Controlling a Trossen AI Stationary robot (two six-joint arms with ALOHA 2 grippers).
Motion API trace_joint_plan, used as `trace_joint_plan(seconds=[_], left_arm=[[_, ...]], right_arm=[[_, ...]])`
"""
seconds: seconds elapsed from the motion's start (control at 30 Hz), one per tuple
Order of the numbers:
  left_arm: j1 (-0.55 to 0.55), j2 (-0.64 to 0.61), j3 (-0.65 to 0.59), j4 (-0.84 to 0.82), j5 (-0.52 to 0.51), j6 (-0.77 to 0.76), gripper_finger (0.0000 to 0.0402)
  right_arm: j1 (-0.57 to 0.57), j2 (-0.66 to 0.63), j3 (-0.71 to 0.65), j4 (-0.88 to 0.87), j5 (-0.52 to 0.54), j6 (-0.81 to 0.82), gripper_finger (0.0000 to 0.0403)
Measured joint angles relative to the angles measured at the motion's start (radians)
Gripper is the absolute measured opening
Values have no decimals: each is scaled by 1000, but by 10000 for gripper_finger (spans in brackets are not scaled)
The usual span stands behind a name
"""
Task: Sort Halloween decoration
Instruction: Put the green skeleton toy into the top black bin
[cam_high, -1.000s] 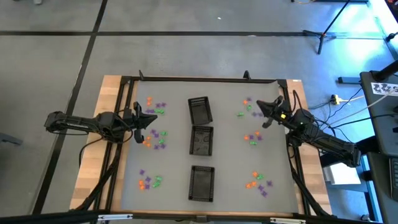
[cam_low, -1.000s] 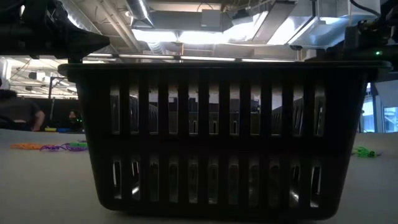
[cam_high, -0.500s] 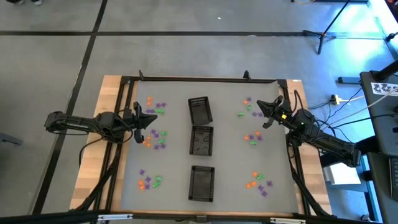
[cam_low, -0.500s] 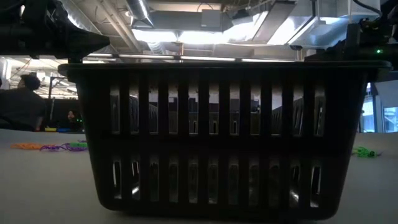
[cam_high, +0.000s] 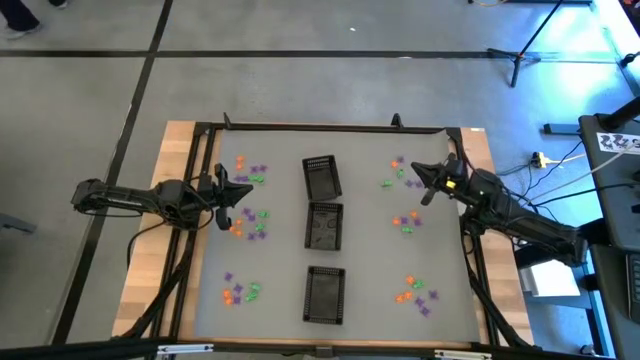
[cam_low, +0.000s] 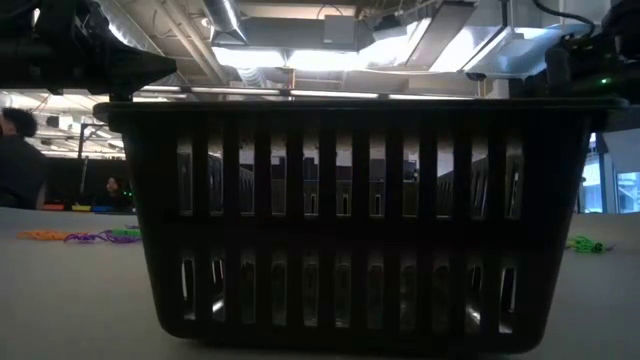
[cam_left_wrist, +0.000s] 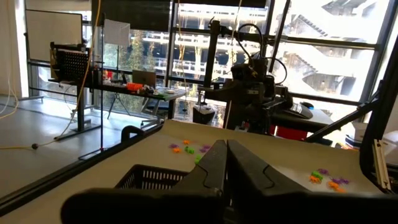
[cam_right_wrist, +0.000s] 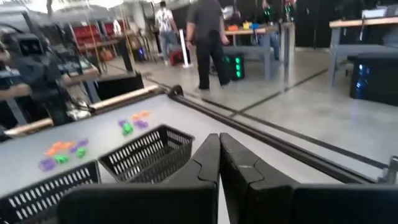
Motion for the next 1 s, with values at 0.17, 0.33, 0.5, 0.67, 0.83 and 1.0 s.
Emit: trace_joint_plan(seconds=[0.17, 0.33, 0.5, 0.67, 0.83, 1.0], left_arm=[[0, 0, 0, 0, 0, 0, 7], [0, 0, 0, 0, 0, 0, 7], [0, 0, 0, 0, 0, 0, 7], [0, 0, 0, 0, 0, 0, 7], [0, 0, 0, 0, 0, 0, 7], [0, 0, 0, 0, 0, 0, 7]], right_arm=[[0, 66, 14, -29, 3, -1, 7], [0, 140, 14, -46, 24, -6, 7], [0, 206, 14, -46, 30, -20, 7], [0, 252, 14, -45, 39, -26, 7], [0, 283, 15, -45, 112, -25, 7], [0, 334, 75, -120, 128, 15, 7]])
